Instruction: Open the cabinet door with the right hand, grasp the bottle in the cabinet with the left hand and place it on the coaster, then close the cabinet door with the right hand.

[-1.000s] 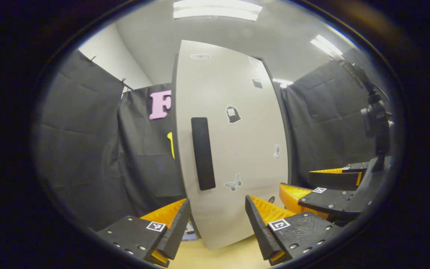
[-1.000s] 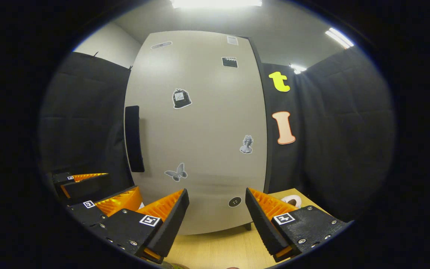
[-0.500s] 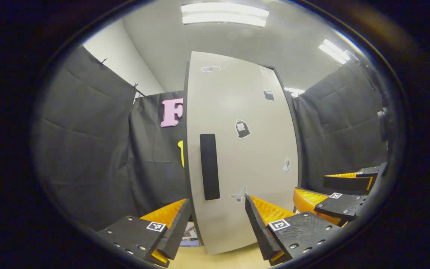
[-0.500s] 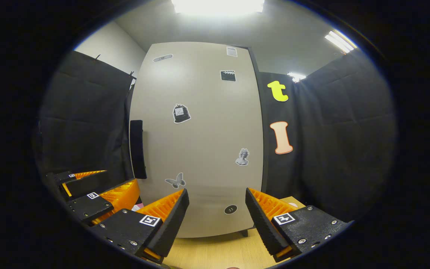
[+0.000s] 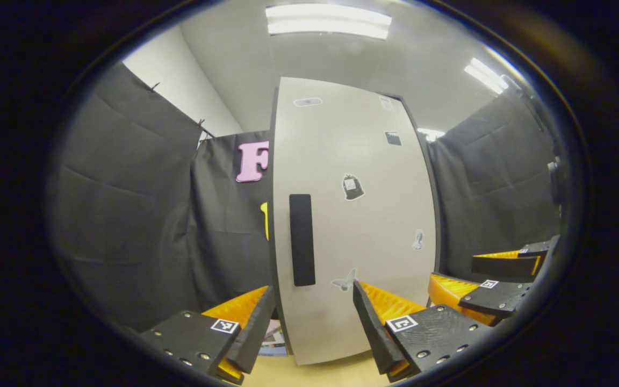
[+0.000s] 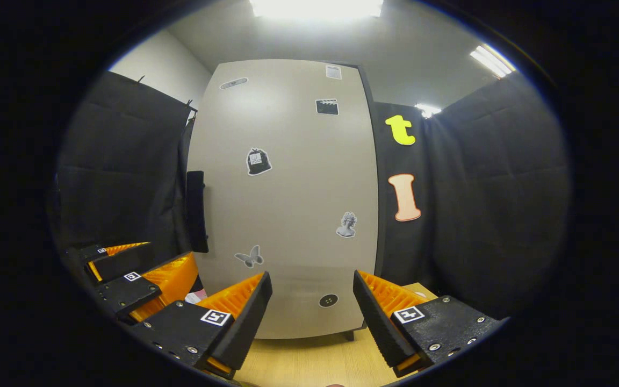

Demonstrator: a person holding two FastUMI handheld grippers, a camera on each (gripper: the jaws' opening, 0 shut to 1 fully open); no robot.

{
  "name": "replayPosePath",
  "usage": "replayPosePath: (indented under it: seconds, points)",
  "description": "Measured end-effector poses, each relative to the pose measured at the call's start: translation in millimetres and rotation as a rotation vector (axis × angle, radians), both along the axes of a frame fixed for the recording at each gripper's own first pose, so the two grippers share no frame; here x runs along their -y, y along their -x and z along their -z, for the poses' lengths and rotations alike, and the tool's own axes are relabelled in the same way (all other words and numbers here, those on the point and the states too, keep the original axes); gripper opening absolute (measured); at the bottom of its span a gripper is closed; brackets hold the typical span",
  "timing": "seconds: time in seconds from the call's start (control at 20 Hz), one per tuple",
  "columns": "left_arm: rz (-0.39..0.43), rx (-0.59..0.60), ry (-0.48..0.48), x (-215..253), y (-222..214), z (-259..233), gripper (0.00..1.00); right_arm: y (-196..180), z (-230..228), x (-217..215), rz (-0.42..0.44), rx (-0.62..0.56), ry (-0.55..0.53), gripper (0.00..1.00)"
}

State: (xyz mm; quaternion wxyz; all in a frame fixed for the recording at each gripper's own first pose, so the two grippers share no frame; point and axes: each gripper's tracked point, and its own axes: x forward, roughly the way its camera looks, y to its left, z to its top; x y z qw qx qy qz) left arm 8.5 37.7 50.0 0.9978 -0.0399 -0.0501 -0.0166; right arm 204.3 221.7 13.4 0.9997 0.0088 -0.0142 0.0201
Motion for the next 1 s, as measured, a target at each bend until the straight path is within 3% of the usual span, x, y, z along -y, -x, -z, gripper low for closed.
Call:
replayPosePath:
  seconds: [0.2, 0.25, 0.3, 0.4, 0.45, 0.5, 0.55, 0.6, 0.65, 0.75, 0.9, 0.95, 1.0]
  points:
    - [-0.002, 0.004, -0.007, 0, 0, -2, 0.88, -4, 1, 2, 0.003, -0.001, -0.015, 0.94]
    - [0.001, 0.005, -0.002, 0, 1, -2, 0.8, -6, 3, 3, 0.004, -0.004, -0.017, 0.94]
    - [0.001, 0.002, -0.002, 1, 2, 0, 0.88, -7, 5, 3, 0.005, -0.01, -0.019, 0.94]
    - [-0.006, -0.005, -0.007, -2, 2, 3, 0.84, -7, 7, 2, 0.003, -0.019, -0.022, 0.94]
    - [-0.007, -0.003, -0.007, -3, 1, 2, 0.88, -7, 7, 1, 0.001, -0.02, -0.02, 0.94]
    - [-0.011, -0.002, -0.009, -4, 3, 2, 0.84, -7, 6, 1, -0.001, -0.018, -0.016, 0.94]
    - [-0.012, -0.001, -0.011, -4, 4, 0, 0.88, -6, 6, 1, -0.002, -0.015, -0.015, 0.94]
    - [-0.012, -0.002, -0.014, -4, 6, 0, 0.84, -5, 7, -1, -0.005, -0.014, -0.018, 0.94]
    - [-0.014, -0.005, -0.017, -5, 8, 0, 0.88, -3, 6, -2, -0.007, -0.014, -0.017, 0.94]
    - [-0.012, -0.006, -0.023, -2, 8, 1, 0.84, -1, 7, 1, -0.004, -0.011, -0.012, 0.94]
    - [-0.015, -0.007, -0.032, -2, 10, 3, 0.88, 2, 11, 4, 0.0, -0.02, -0.015, 0.94]
    - [-0.016, -0.007, -0.027, -1, 10, 3, 0.84, 1, 12, 3, -0.002, -0.024, -0.016, 0.94]
    - [-0.02, -0.01, -0.025, -1, 10, 4, 0.88, 2, 12, 3, -0.004, -0.028, -0.013, 0.94]
